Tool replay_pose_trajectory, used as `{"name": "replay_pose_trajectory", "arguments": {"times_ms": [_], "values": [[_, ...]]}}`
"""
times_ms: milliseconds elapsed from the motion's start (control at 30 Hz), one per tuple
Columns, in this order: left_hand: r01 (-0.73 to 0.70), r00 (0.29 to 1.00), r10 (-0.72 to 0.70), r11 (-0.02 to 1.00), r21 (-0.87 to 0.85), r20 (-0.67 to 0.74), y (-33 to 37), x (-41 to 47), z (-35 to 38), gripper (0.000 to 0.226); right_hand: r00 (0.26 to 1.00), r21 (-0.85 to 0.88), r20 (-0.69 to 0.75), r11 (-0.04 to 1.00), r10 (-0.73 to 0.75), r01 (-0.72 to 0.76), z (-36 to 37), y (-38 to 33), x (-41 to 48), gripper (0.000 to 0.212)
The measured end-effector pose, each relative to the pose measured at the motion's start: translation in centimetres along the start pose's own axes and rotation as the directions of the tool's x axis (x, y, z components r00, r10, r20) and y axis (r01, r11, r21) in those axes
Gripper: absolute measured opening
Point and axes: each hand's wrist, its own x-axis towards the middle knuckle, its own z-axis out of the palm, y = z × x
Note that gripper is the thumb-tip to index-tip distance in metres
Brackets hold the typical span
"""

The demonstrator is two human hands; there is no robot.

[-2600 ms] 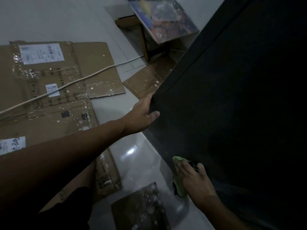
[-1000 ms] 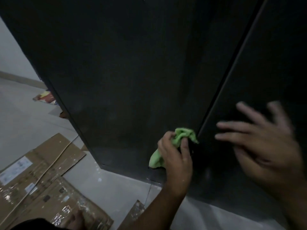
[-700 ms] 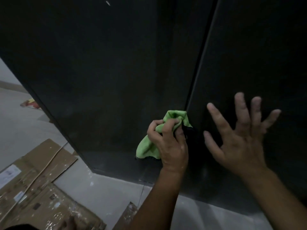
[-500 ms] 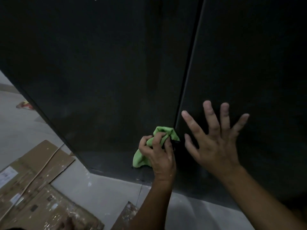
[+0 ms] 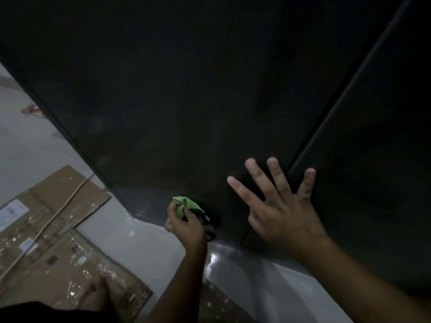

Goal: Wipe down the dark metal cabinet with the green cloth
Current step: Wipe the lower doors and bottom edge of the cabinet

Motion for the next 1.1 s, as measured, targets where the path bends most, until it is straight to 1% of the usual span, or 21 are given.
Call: {"name": "replay_pose_trajectory", "arguments": {"times_ms": [100, 167, 233, 300, 400, 467, 533, 600, 633, 700, 767, 833, 900, 1000, 1100], "values": [[0.043, 0.993, -0.044, 0.999, -0.015, -0.106, -1.0, 4.6, -1.0, 0.030, 0.988, 0.022, 0.083, 0.991, -0.132, 0.131, 0.9, -2.1, 0.2, 0.074], [0.110, 0.979, -0.119, 0.992, -0.062, -0.163, -1.3, 7.4, -1.4, 0.035, 0.985, -0.019, 0.096, 0.990, -0.140, 0.142, 1.5, -2.7, 0.4, 0.072], [0.102, 0.978, -0.116, 0.991, -0.089, -0.172, -1.8, 9.0, -1.7, 0.037, 0.986, -0.082, 0.100, 0.986, -0.136, 0.144, 1.9, -2.8, 0.4, 0.073], [0.063, 0.989, -0.076, 0.993, -0.105, -0.129, -2.6, 9.1, -1.7, 0.038, 0.983, -0.129, 0.105, 0.978, -0.148, 0.161, 2.2, -2.7, 0.4, 0.076], [0.094, 0.993, -0.100, 0.991, -0.095, -0.056, -3.9, 7.5, -0.8, 0.043, 0.980, -0.142, 0.111, 0.973, -0.168, 0.182, 2.1, -2.5, 0.6, 0.076], [0.109, 0.994, -0.108, 0.993, -0.053, 0.011, -4.7, 5.7, 0.1, 0.046, 0.974, -0.119, 0.115, 0.971, -0.196, 0.209, 1.9, -2.3, 0.6, 0.073], [0.104, 0.990, -0.100, 0.994, -0.029, 0.095, -5.5, 3.2, 0.8, 0.049, 0.973, -0.055, 0.109, 0.976, -0.206, 0.212, 1.4, -2.1, 0.7, 0.067], [0.094, 0.977, -0.089, 0.995, -0.017, 0.192, -6.1, -0.2, 1.6, 0.049, 0.977, 0.045, 0.114, 0.983, -0.180, 0.176, 0.7, -1.8, 0.6, 0.065], [0.068, 0.967, -0.061, 0.998, -0.018, 0.246, -6.3, -2.0, 2.0, 0.048, 0.979, 0.075, 0.122, 0.985, -0.162, 0.154, 0.3, -1.7, 0.4, 0.065], [0.024, 0.936, -0.021, 1.000, -0.003, 0.351, -6.7, -5.2, 2.8, 0.050, 0.980, 0.059, 0.148, 0.990, -0.132, 0.124, -0.1, -1.5, 0.0, 0.067], [0.039, 0.915, -0.046, 0.999, 0.024, 0.401, -7.5, -7.3, 3.6, 0.045, 0.974, -0.022, 0.190, 0.991, -0.123, 0.129, 0.3, -1.3, -0.8, 0.070], [0.102, 0.913, -0.102, 0.995, 0.022, 0.396, -8.4, -8.2, 4.3, 0.042, 0.963, -0.102, 0.226, 0.980, -0.144, 0.171, 1.0, -1.3, -1.6, 0.073], [0.123, 0.927, -0.127, 0.992, 0.032, 0.353, -9.2, -8.1, 4.7, 0.043, 0.958, -0.156, 0.238, 0.967, -0.162, 0.202, 1.7, -1.4, -1.9, 0.075], [0.192, 0.944, -0.203, 0.979, 0.069, 0.260, -10.7, -6.1, 4.7, 0.044, 0.962, -0.194, 0.222, 0.960, -0.157, 0.201, 2.6, -2.0, -2.0, 0.076], [0.278, 0.942, -0.279, 0.960, 0.033, 0.188, -13.0, -2.5, 4.4, 0.053, 0.961, -0.192, 0.224, 0.960, -0.160, 0.205, 3.2, -2.7, -2.1, 0.080]]}}
